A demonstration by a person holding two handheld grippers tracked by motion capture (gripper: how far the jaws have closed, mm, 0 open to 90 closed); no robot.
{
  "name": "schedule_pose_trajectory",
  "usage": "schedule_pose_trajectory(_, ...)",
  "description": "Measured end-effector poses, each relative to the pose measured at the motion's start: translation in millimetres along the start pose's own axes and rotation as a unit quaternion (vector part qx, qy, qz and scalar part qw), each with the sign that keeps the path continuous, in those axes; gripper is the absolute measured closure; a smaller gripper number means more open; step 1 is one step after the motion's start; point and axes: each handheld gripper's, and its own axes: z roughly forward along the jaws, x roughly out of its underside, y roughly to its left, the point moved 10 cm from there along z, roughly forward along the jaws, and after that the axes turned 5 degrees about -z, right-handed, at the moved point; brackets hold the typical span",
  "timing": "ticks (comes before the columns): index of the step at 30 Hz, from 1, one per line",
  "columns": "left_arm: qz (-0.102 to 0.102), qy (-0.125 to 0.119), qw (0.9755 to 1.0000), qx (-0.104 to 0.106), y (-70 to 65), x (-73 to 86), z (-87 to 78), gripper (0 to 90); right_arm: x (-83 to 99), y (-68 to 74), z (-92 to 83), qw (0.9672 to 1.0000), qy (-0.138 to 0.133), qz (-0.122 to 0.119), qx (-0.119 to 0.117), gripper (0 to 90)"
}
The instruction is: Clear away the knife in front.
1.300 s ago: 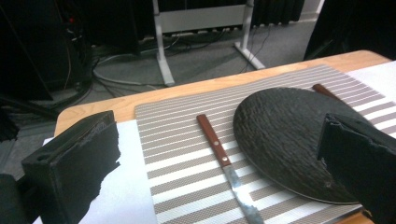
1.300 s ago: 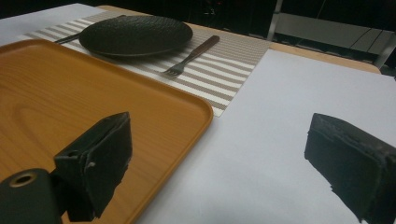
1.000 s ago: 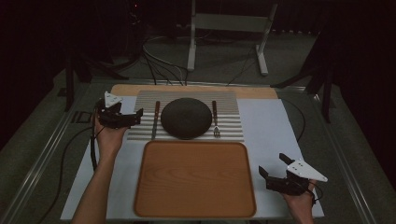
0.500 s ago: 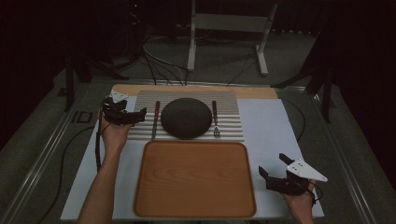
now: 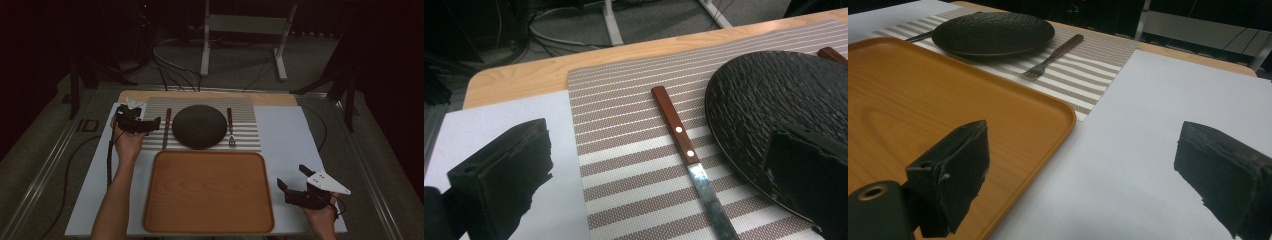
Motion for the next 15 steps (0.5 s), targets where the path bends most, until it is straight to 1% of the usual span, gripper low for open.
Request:
schedule_pose_trajectory(4, -0.004, 0.006, 1.0000, -0.001, -0.1, 2.1, 5.5, 0.0, 0.3, -0.1, 0.0, 1.0000, 0.000, 0.000, 0.000, 7.5)
schedule_pose_trajectory(5, -0.009, 0.010, 0.9999, -0.001, -0.5, 3.4, 10.7, 0.0, 0.6, -0.2, 0.3, 1.0000, 0.001, 0.001, -0.001, 7.5)
schedule_pose_trajectory(11, -0.018, 0.011, 0.9998, 0.004, -4.9, 3.7, 19.2, 0.0, 0.6, -0.2, 0.2, 1.0000, 0.001, 0.002, -0.001, 7.5)
schedule_pose_trajectory(15, -0.030, 0.009, 0.9995, 0.009, -10.2, 4.7, 25.8, 0.0, 0.6, -0.1, 0.3, 1.0000, 0.000, 0.002, -0.002, 7.5)
